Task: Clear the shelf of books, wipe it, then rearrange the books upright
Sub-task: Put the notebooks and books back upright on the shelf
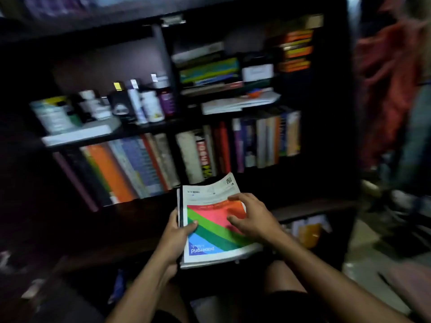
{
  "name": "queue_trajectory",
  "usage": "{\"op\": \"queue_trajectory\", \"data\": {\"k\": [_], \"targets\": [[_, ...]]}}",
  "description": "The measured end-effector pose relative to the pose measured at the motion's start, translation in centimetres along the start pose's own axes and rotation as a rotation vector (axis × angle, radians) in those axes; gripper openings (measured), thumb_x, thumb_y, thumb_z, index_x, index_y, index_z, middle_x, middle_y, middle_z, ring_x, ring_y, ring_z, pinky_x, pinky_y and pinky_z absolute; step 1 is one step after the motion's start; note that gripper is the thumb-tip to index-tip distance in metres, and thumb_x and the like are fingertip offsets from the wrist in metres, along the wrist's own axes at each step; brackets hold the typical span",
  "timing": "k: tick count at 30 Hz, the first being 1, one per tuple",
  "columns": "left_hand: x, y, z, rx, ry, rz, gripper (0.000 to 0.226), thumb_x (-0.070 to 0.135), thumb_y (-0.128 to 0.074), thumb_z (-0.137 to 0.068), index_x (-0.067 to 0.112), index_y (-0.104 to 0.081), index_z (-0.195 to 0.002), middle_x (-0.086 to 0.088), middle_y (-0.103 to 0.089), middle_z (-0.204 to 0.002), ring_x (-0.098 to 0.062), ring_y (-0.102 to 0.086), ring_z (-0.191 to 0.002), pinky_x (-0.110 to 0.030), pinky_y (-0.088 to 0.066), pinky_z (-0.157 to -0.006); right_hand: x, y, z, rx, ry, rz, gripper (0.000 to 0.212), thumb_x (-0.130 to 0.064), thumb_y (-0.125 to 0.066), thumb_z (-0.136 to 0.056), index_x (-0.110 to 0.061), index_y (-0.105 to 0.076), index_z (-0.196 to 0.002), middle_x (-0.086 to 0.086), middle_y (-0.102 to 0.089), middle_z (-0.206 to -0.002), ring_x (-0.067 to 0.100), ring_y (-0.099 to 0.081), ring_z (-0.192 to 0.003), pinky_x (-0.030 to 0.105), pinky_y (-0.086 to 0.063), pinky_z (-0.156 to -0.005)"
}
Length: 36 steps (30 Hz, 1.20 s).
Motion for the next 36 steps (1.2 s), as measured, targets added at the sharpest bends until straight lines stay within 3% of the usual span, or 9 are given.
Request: {"op": "queue_trajectory", "data": {"k": [5, 11, 18, 20, 23, 26, 28, 32, 36], "targets": [[-0.1, 10.5, -2.2, 0.501, 0.020, -0.561, 0.017, 0.019, -0.069, -0.092, 0.027, -0.058, -0.102, -0.007, -0.048, -0.116, -0.023, -0.063, -0.099, -0.039, -0.053, -0.095, -1.9, -6.8, -10.3, -0.336, 0.305, -0.013, 0.040, -0.042, -0.066, -0.092, -0.029, -0.059, -0.130, -0.005, -0.068, -0.125, 0.013, -0.062, -0.116, 0.021, -0.044, -0.094], [0.4, 11.9, -2.0, 0.663, 0.082, -0.817, 0.031, 0.022, -0.070, -0.091, 0.013, -0.060, -0.119, -0.004, -0.050, -0.107, -0.032, -0.057, -0.113, -0.032, -0.045, -0.089, 0.1, -9.0, -11.4, -0.398, 0.517, 0.287, 0.049, -0.049, -0.033, -0.095, -0.037, -0.054, -0.137, -0.019, -0.055, -0.139, 0.008, -0.043, -0.130, 0.030, -0.026, -0.094], [1.1, 11.6, -0.3, 0.666, 0.100, -0.765, 0.079, 0.037, -0.083, -0.081, 0.003, -0.049, -0.143, -0.007, -0.068, -0.122, -0.026, -0.062, -0.117, -0.030, -0.047, -0.087, -0.4, -8.6, -11.2, -0.359, 0.467, 0.308, 0.048, -0.040, -0.035, -0.095, -0.038, -0.056, -0.138, -0.016, -0.057, -0.140, 0.012, -0.047, -0.130, 0.028, -0.028, -0.091], [1.0, 11.8, 0.8, 0.673, 0.077, -0.638, 0.073, 0.029, -0.085, -0.080, 0.007, -0.052, -0.141, -0.010, -0.068, -0.122, -0.026, -0.065, -0.110, -0.028, -0.047, -0.084, -1.0, -8.2, -10.5, -0.340, 0.432, 0.292, 0.055, -0.042, -0.030, -0.089, -0.039, -0.058, -0.136, -0.015, -0.059, -0.139, 0.014, -0.050, -0.128, 0.031, -0.033, -0.094], [0.4, 12.6, 2.1, 0.635, 0.052, -0.249, 0.029, 0.002, -0.077, -0.084, 0.008, -0.061, -0.108, -0.017, -0.071, -0.111, -0.029, -0.072, -0.088, -0.040, -0.059, -0.081, -1.2, -7.5, -9.5, -0.327, 0.394, 0.210, 0.055, -0.056, -0.030, -0.089, -0.041, -0.060, -0.132, -0.015, -0.062, -0.136, 0.012, -0.058, -0.123, 0.035, -0.043, -0.098], [0.1, 14.4, 3.7, 0.645, 0.002, -0.077, 0.024, -0.005, -0.064, -0.089, 0.013, -0.055, -0.103, -0.022, -0.071, -0.105, -0.030, -0.073, -0.081, -0.047, -0.062, -0.075, -1.4, -7.1, -8.3, -0.385, 0.397, 0.146, 0.041, -0.045, -0.046, -0.096, -0.032, -0.063, -0.131, -0.006, -0.064, -0.134, 0.014, -0.061, -0.118, 0.024, -0.045, -0.095], [0.7, 15.7, 5.0, 0.687, -0.105, -0.060, 0.029, -0.006, -0.055, -0.093, 0.021, -0.048, -0.101, -0.019, -0.068, -0.103, -0.029, -0.070, -0.083, -0.047, -0.061, -0.075, -2.1, -7.4, -8.6, -0.381, 0.411, 0.167, 0.035, -0.028, -0.055, -0.097, -0.020, -0.064, -0.130, 0.002, -0.064, -0.132, 0.018, -0.060, -0.117, 0.023, -0.043, -0.094], [2.6, 19.0, 7.2, 0.864, -0.376, -0.142, 0.044, -0.003, -0.055, -0.095, 0.033, -0.043, -0.117, -0.002, -0.069, -0.114, -0.026, -0.067, -0.101, -0.048, -0.054, -0.091, -6.6, -9.1, -8.6, -0.313, 0.639, 0.464, 0.042, -0.029, -0.042, -0.093, -0.023, -0.058, -0.132, 0.001, -0.057, -0.135, 0.024, -0.050, -0.130, 0.043, -0.032, -0.114], [3.6, 20.3, 7.5, 0.965, -0.422, -0.390, 0.061, 0.009, -0.056, -0.100, 0.028, -0.026, -0.149, 0.001, -0.053, -0.142, -0.020, -0.054, -0.124, -0.034, -0.042, -0.101, -14.3, -13.1, -7.0, -0.441, 0.816, 0.516, 0.066, -0.058, -0.024, -0.085, -0.025, -0.056, -0.133, 0.001, -0.054, -0.136, 0.024, -0.046, -0.130, 0.045, -0.030, -0.112]]}}
Point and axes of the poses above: each hand's wrist, its own z-axis away from the middle knuckle, its own y-axis out of the back of the hand, x = y × z, the point moved 4 cm from there along -z, towards the middle knuckle
